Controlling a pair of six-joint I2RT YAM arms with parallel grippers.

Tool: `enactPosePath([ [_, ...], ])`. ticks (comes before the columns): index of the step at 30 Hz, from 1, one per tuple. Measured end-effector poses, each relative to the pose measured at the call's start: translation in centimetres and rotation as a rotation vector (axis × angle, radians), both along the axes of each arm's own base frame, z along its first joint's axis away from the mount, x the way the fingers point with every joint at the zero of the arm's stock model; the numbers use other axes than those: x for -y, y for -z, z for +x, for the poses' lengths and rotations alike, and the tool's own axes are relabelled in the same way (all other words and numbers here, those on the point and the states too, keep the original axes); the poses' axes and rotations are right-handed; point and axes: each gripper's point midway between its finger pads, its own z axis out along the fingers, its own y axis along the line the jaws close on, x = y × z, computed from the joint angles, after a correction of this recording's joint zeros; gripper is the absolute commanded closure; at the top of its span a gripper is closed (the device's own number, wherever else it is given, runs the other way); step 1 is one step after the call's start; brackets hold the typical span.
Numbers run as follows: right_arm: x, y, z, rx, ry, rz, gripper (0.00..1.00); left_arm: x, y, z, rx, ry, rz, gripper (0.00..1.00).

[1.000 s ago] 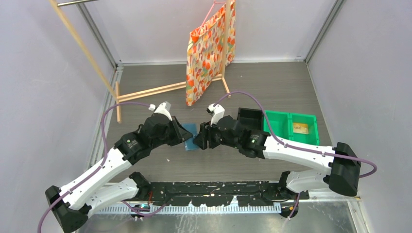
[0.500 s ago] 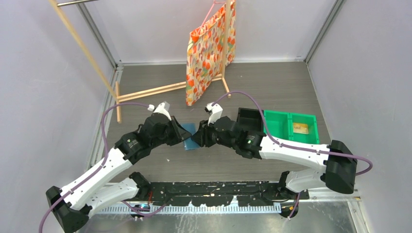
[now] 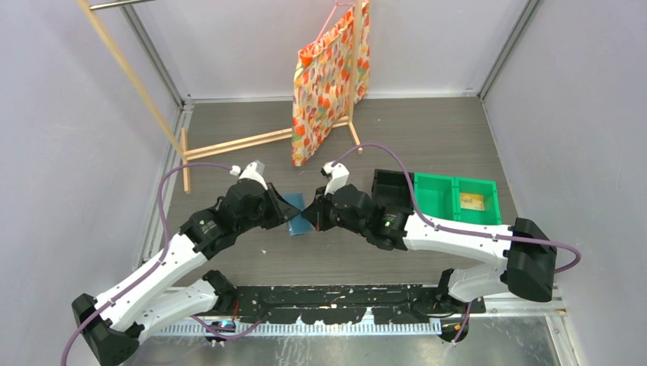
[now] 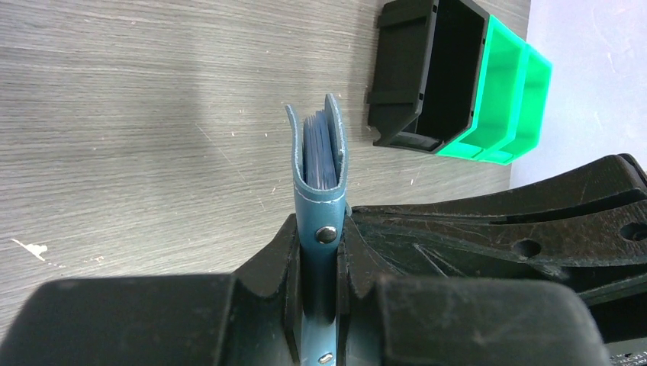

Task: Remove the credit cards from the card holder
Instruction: Open the card holder at the center of the board.

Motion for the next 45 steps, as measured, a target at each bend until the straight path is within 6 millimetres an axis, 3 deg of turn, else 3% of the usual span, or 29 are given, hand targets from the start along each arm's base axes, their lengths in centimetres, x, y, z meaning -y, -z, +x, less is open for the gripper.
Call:
enactPosePath([
  [12, 0.0, -0.3, 0.6, -0.054, 0.055, 0.054, 0.99, -0.7, -0.5, -0.2, 0.026, -0.013, -0.006, 0.99],
  [18, 4.1, 4.2, 4.6, -0.102, 0.225, -0.076, 0.99, -0.5, -1.2, -2.2, 0.021, 0.06, -0.034, 0.99],
  [23, 6.0, 6.8, 4.5, -0.155, 0.267, -0.12, 0.99, -0.9, -1.2, -2.6, 0.031, 0.072, -0.019, 0.99],
  [26, 6.9, 7.4, 4.6, -0.175, 0.283, -0.126, 0.99, -0.9, -1.0, -2.8, 0.033, 0.096, -0.005, 0.99],
  [27, 7.4, 7.4, 4.7, -0.184, 0.289, -0.12, 0.97, -0.8, -1.0, -3.0, 0.033, 0.11, -0.006, 0.99],
  [29, 8.6, 7.4, 4.9, -0.207, 0.305, -0.094, 0.71, -0.6, -0.9, -3.3, 0.03, 0.14, -0.003, 1.0],
  [31, 9.6, 7.0, 4.9, -0.228, 0.314, -0.057, 0.45, -0.5, -0.9, -3.5, 0.025, 0.158, 0.001, 0.99],
  [34, 10.3, 5.1, 4.6, -0.241, 0.307, 0.015, 0.25, -0.3, -0.8, -3.6, 0.022, 0.177, 0.011, 0.99],
  [40, 7.8, -0.8, 2.5, -0.227, 0.196, 0.148, 0.22, -0.1, -0.3, -3.5, 0.013, 0.188, 0.027, 0.99],
  [45, 5.1, -3.6, 1.2, -0.264, 0.082, 0.187, 0.24, 0.0, 0.0, -3.4, 0.008, 0.202, 0.042, 0.99],
])
